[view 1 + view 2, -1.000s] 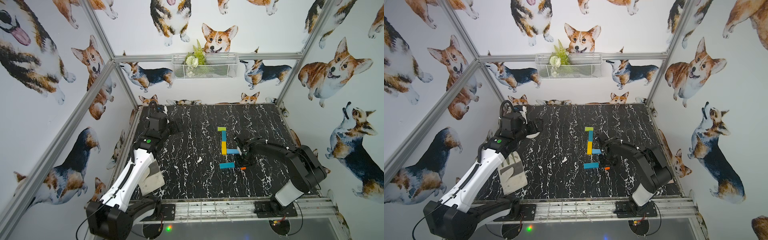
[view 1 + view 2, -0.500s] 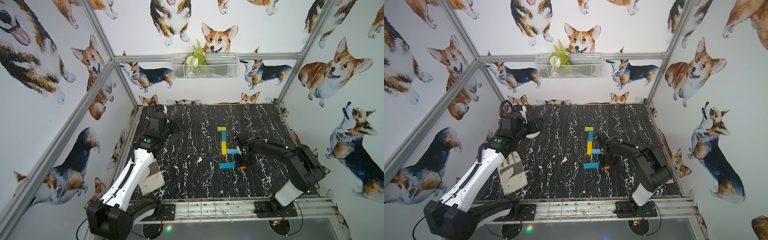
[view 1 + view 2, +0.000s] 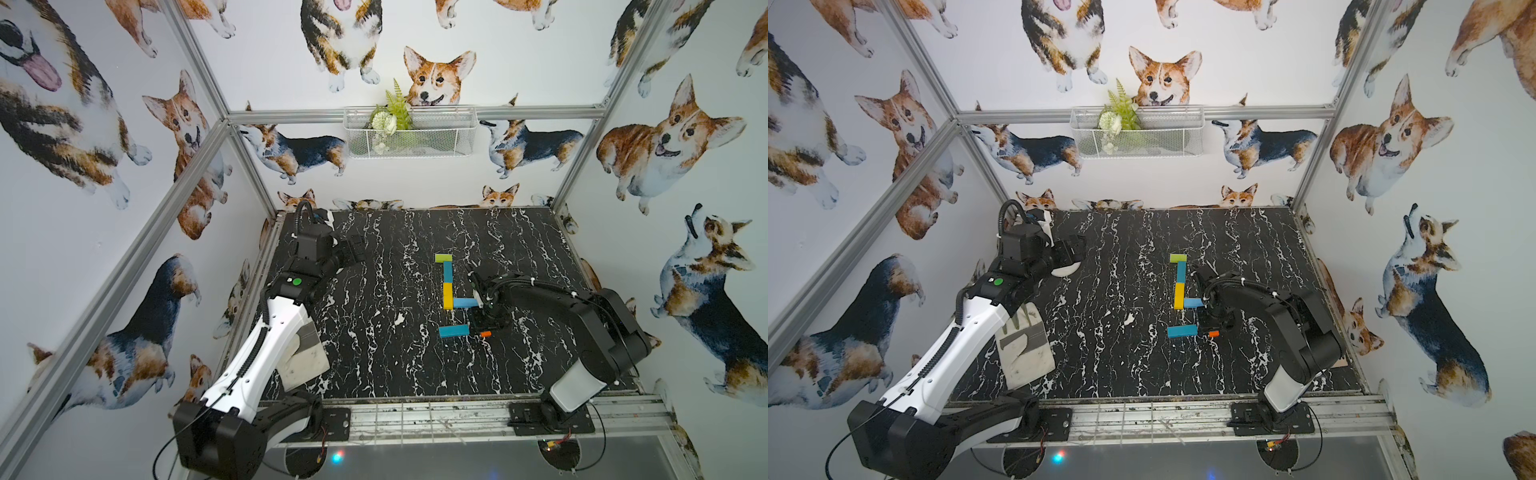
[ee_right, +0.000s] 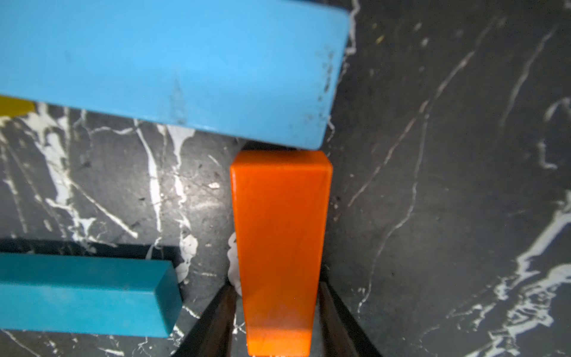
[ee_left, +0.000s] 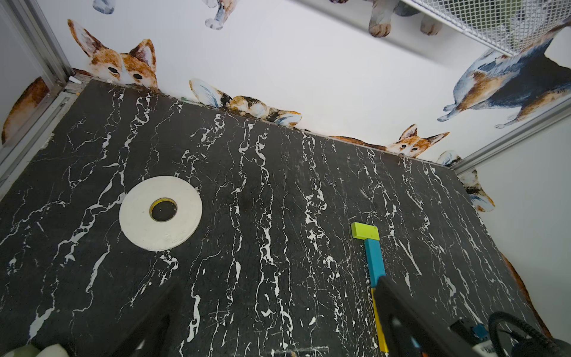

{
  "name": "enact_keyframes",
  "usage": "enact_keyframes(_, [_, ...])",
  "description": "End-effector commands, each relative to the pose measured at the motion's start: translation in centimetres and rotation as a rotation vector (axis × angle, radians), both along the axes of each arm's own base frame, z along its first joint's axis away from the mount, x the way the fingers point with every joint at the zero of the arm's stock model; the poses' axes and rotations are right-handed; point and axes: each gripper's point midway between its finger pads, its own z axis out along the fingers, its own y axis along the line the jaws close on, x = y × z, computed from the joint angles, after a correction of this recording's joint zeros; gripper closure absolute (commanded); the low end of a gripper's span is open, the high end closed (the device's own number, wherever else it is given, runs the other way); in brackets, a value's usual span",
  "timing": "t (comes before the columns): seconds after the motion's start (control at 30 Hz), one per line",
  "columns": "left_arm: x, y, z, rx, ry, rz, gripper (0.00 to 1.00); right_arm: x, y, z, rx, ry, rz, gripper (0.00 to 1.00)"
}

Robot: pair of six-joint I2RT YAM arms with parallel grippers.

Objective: Assemble a giraffe with building blocks
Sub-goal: Assemble the building block at the center of the board.

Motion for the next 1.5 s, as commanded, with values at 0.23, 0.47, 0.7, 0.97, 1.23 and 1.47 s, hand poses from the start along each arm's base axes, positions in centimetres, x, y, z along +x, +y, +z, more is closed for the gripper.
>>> enact_keyframes(0.23, [0.6, -1.1, 0.1, -0.033, 0.0, -0.054, 0.0, 1.5, 0.7, 4.3, 0.081, -0.144, 0.006, 0.31])
enact_keyframes(0.47, [-2.3, -15.1, -7.5, 0.175, 0.296, -0.689, 0.05, 0.6, -2.5, 15.0, 0.104, -0.426, -0.063, 0.23])
enact_keyframes(0.7, [-12.6, -22.1, -18.5, 0.784, 0.383, -1.121, 0.11, -1.7, -4.2, 14.3, 0.2, -0.393, -0.163, 0.22])
enact_keyframes(0.97, [-16.9, -24.3, -23.8, 0.99, 0.39, -1.27, 0.11, -1.5, -4.5, 15.2, 0.252, -0.431, -0.179, 0.22])
enact_keyframes(1.23, [-14.7, -26.8, -24.2, 1.021, 0.267, -1.265, 0.11, -1.1, -5.4, 16.1, 0.292, -0.478, -0.224, 0.22])
enact_keyframes(1.47, [-14.8, -29.1, -25.6, 1.007, 0.299, -1.38, 0.21, -0.9, -6.7, 16.6, 0.292, -0.522, -0.28, 0.24])
